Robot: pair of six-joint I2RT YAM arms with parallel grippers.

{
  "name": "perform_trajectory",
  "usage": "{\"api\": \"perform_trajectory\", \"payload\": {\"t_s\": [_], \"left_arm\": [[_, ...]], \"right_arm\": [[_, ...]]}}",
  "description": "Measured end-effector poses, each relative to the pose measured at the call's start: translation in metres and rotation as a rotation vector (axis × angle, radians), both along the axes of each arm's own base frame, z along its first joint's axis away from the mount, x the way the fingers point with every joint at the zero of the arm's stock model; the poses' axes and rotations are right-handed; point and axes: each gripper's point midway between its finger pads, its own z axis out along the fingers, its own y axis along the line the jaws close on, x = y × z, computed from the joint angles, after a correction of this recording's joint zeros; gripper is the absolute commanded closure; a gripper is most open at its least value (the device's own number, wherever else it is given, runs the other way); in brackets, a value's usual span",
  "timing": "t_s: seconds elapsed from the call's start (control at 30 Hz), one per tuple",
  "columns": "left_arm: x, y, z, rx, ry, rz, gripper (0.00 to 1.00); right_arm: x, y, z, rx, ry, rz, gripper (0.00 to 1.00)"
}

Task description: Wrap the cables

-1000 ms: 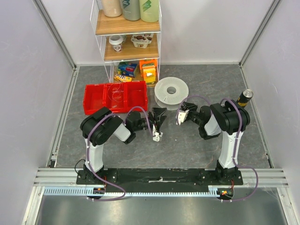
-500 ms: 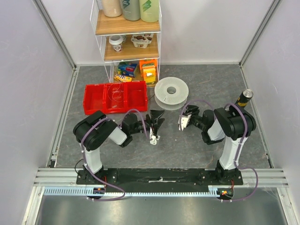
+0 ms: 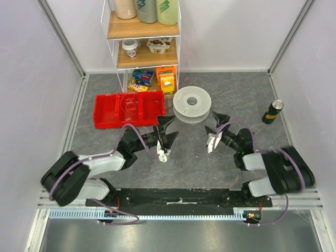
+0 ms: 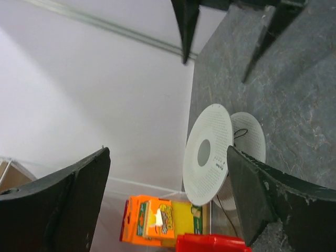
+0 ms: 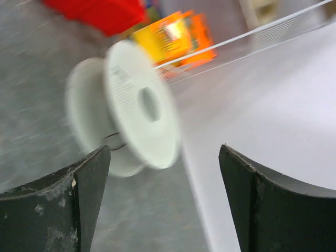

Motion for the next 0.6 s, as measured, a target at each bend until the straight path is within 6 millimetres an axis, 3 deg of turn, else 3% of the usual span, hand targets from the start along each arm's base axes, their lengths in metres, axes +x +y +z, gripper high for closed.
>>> {"api": "perform_trajectory", "payload": {"t_s": [0.2,0.27,0.4,0.6], "left_arm": [[0.000,0.023,0.054,-0.042,0.231,0.111,0.02],[-0.001,0.034,0.069,-0.065,0.315,0.159,0.01],[0.000,0.056,0.089,-0.096,0.506,0.286,0.01],[0.014,0.098,0.095,-0.126,0.839,0.558,0.01]], "right_arm": [[-0.005,-0.001,0.131,0.061,-0.156,-0.003,0.02],[-0.014,-0.007,0.160,0.087,-0.159,-0.024,0.02],[-0.030,-0.021,0.186,0.151,-0.029,-0.102,0.02],[-0.029,-0.058,0.199,0.280,0.243,-0.365,0.02]]}}
